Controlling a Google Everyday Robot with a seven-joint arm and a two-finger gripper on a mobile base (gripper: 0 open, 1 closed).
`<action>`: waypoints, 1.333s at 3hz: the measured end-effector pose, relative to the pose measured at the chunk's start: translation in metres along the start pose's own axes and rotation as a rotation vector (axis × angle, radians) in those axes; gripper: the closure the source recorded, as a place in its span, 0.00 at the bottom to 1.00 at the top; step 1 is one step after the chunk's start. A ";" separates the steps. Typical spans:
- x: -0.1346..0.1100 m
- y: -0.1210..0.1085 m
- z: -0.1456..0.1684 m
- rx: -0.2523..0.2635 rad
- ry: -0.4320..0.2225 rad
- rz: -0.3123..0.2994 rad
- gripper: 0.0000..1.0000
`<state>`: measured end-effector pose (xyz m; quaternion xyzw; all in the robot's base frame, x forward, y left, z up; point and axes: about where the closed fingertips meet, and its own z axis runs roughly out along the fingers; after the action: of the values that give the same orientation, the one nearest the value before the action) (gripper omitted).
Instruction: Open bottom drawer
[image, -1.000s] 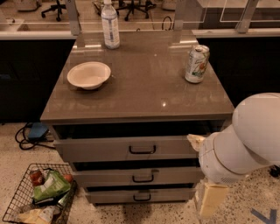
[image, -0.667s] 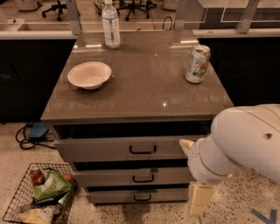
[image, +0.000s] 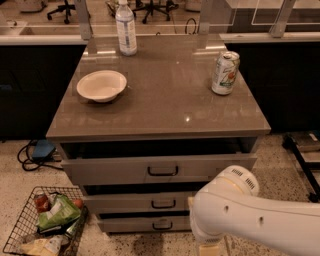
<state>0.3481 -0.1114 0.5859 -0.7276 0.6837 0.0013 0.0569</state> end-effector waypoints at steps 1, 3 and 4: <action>-0.005 0.013 0.039 -0.017 0.019 -0.015 0.00; -0.015 0.020 0.084 0.061 -0.056 0.009 0.00; -0.015 0.020 0.084 0.061 -0.056 0.009 0.00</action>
Offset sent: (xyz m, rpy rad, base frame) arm -0.0228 0.0348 -0.1178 0.0887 -0.0368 -0.0083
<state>0.3331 -0.0904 0.5016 -0.7219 0.6850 0.0009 0.0980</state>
